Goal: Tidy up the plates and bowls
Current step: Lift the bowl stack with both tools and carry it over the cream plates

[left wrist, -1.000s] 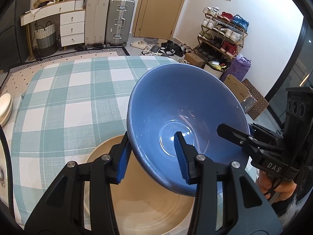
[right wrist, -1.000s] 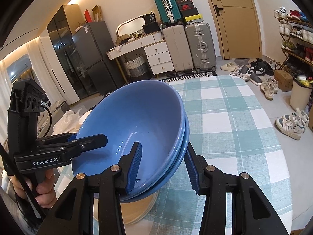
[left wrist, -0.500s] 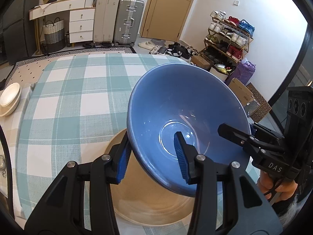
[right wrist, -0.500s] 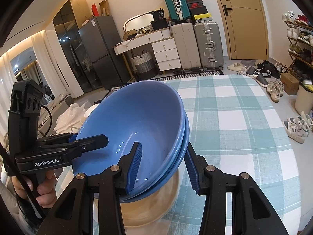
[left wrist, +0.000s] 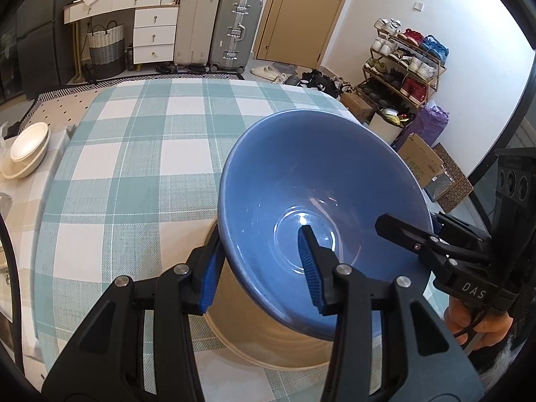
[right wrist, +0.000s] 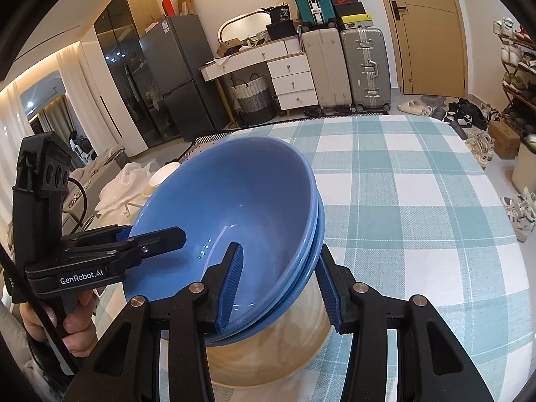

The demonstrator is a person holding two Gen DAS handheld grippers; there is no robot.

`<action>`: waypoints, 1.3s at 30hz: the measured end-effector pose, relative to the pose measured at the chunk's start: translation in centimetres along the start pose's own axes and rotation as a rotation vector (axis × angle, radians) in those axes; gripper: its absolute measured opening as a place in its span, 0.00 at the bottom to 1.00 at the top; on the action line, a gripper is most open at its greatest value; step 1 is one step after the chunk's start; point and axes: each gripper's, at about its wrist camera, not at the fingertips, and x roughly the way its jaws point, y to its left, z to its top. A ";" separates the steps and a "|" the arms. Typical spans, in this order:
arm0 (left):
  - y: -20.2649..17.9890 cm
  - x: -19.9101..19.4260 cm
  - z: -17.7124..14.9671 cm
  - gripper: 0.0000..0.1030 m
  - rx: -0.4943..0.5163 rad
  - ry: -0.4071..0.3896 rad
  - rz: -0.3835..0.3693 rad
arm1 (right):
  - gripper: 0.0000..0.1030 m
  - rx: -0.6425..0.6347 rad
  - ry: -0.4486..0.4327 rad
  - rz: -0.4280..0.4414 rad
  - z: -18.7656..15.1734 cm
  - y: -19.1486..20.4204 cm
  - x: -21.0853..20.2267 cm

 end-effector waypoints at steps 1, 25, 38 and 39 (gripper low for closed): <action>0.1 0.0 -0.1 0.39 -0.003 0.003 0.002 | 0.44 0.001 0.005 0.002 -0.1 0.0 0.1; 1.3 1.8 -0.3 0.39 -0.012 0.024 0.023 | 0.44 -0.006 0.014 0.020 -0.1 0.4 1.5; 1.1 2.4 0.2 0.39 -0.014 0.021 0.033 | 0.45 -0.006 0.005 0.028 0.3 0.1 1.9; 1.1 2.2 0.2 0.39 -0.016 0.021 0.032 | 0.45 -0.005 0.005 0.028 0.3 0.1 1.9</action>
